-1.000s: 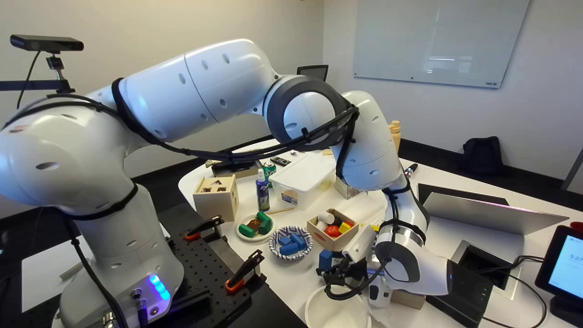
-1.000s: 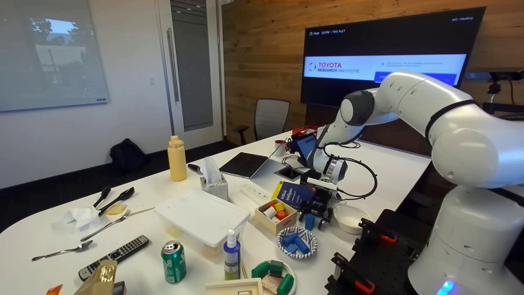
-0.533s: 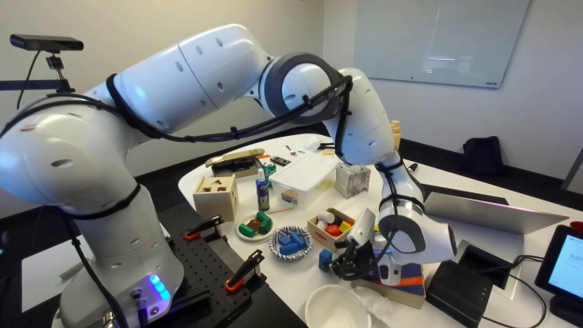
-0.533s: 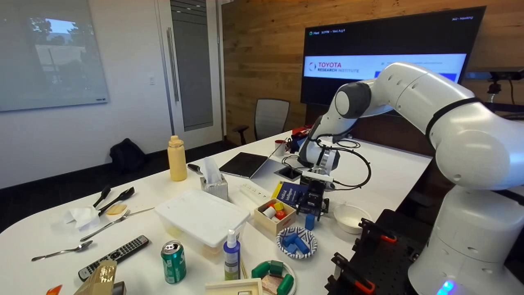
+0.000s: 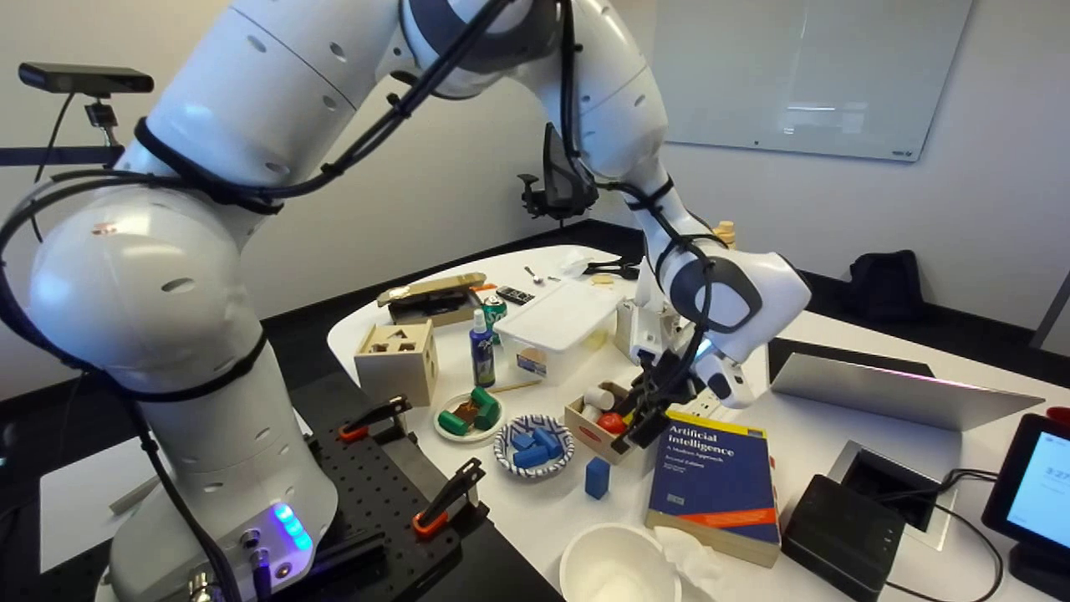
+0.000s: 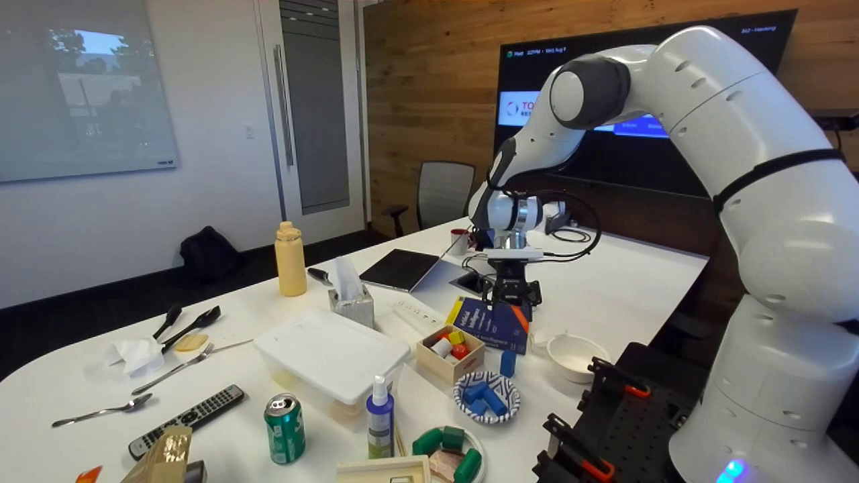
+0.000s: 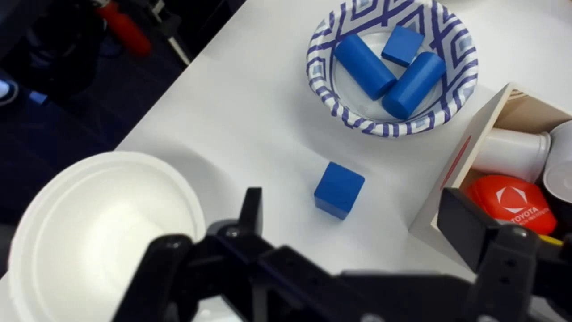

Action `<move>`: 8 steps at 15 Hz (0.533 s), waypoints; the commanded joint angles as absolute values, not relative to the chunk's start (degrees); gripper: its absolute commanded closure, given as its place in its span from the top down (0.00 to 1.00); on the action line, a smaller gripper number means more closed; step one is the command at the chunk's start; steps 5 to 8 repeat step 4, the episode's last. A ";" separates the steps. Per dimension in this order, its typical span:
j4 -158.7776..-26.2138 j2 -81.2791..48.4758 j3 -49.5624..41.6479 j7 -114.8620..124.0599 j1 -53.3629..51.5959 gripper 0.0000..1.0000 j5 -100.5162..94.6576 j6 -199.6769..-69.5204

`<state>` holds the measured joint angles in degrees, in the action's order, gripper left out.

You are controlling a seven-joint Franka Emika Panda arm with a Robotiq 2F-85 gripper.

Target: Put the blue block upright

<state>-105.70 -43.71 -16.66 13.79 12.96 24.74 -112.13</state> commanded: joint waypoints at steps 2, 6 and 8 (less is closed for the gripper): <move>-122.41 -27.18 -17.40 13.76 8.38 1.00 14.89 -125.32; -128.16 -21.54 -16.98 13.48 7.93 1.00 11.89 -132.36; -128.16 -21.54 -16.98 13.48 7.93 1.00 11.89 -132.36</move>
